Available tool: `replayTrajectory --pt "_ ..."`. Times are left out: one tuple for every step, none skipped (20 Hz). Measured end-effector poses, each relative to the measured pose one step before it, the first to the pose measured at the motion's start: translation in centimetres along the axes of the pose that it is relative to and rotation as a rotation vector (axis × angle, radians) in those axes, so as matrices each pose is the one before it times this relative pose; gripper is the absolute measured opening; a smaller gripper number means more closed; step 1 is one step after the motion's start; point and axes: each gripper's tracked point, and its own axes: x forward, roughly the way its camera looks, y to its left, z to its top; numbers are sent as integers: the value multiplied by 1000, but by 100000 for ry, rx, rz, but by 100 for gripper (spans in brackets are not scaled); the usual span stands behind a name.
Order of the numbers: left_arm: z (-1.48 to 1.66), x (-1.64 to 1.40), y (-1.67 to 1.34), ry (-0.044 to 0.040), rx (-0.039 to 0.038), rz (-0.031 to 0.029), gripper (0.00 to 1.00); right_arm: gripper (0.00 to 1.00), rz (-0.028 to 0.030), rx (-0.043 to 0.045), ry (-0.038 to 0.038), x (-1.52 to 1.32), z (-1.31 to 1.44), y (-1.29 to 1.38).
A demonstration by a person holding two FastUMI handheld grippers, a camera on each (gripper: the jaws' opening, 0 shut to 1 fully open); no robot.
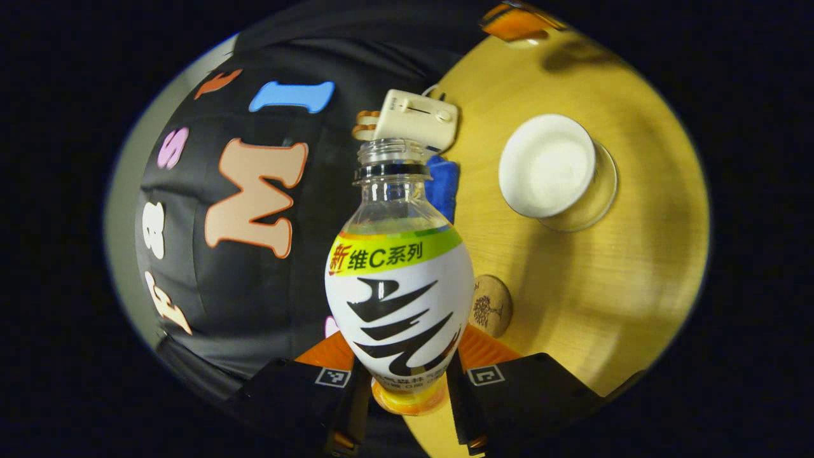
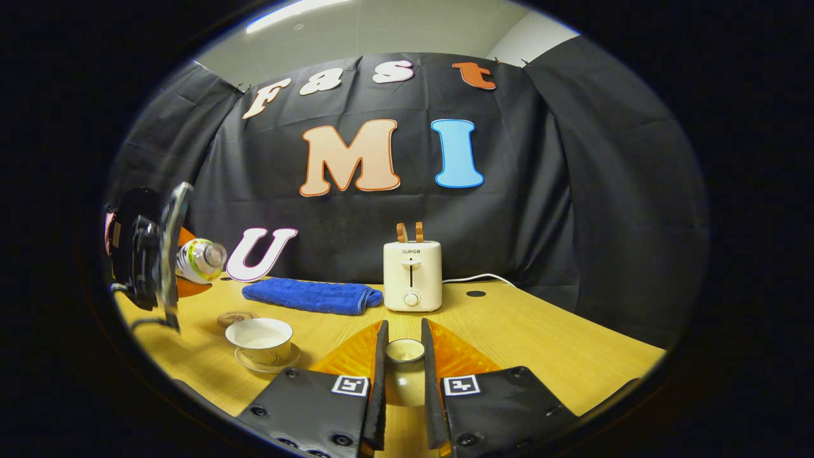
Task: Open the teacup lid with one hand, grasp the water bottle and pour water into the teacup with the other hand; after pouring, place the water bottle on the coaster and then close the teacup lid.
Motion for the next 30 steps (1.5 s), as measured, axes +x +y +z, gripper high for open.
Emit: replayTrajectory --pt "76 115 178 -2229 -9224 683 51 27 -8 21 -5 -29 -7 8" --pt "255 107 187 -2524 -9762 890 51 28 2 -42 86 -16 1 -21" --pt "347 121 421 -3119 -9743 1065 51 27 -9 -4 -44 21 63 -26" --pt "272 146 162 -2721 -9662 1055 51 27 -120 -29 39 19 -30 10" --pt "46 147 -94 -2998 -8909 28 51 27 -102 -2 -28 3 -72 -3" --pt "222 363 -114 -3552 -8471 346 51 27 -10 -33 31 24 69 18" --pt "-54 132 126 -2189 -7316 663 51 27 -7 -19 108 -31 -41 -43" --pt "-148 612 63 -1877 -6657 380 50 27 23 -20 -30 -13 45 18" --pt "-590 184 4 -1565 -6757 -194 50 27 8 1 6 9 -69 9" --pt "-73 506 12 -1843 -7751 -476 50 27 -4 -4 -6 37 22 -2" --pt "217 402 422 -3511 -7981 804 51 27 -92 -4 -27 31 -55 -11" --pt "687 368 340 -3416 -7469 862 51 27 -194 -8 -25 -37 45 -71" --pt "78 6 447 -3070 -7302 950 51 27 -14 -7 -10 25 -66 19" --pt "116 297 15 -1622 -5659 -246 51 27 -19 21 49 13 17 2" --pt "-143 177 87 -254 -3225 291 51 27 2 -21 19 6 -37 17" --pt "-91 -89 41 213 -1022 718 51 27 -100 -1 36 -20 -18 -19" --pt "78 -364 -319 861 56 161 51 27 -69 -29 -31 -35 49 -23" --pt "-146 56 -188 926 134 -685 51 27 -3 -6 8 -50 12 19" --pt "-252 185 200 840 89 -763 51 27 -1 5 25 19 -12 -22" --pt "82 21 83 -125 -21 -673 51 27 3 -9 -19 -27 17 -12" --pt "-46 2 -8 -434 -231 -517 51 27 -2 6 31 24 23 13" --pt "-131 29 -136 453 -163 -502 51 27 5 -26 -23 -34 -23 -8" --pt "-163 -111 -12 1229 -253 -415 51 27 -8 1 25 38 -13 1" --pt "-92 -134 -117 1408 -563 -704 51 27 6 -1 17 6 17 1" --pt "26 -1 53 1118 -271 -397 51 27 6 -5 10 -19 12 -15" --pt "26 -74 -61 717 -97 -30 52 27 -3 0 16 43 11 8" --pt "-73 -28 -41 293 -110 -295 52 27 2 -34 18 -7 -25 26" --pt "-28 12 103 -178 -120 178 52 27 3 4 28 11 34 18" --pt "-178 129 -77 -98 -66 307 52 27 14 -28 -25 -41 -21 -19" --pt "81 -3 16 113 155 453 52 27 6 7 -10 -5 36 -5"
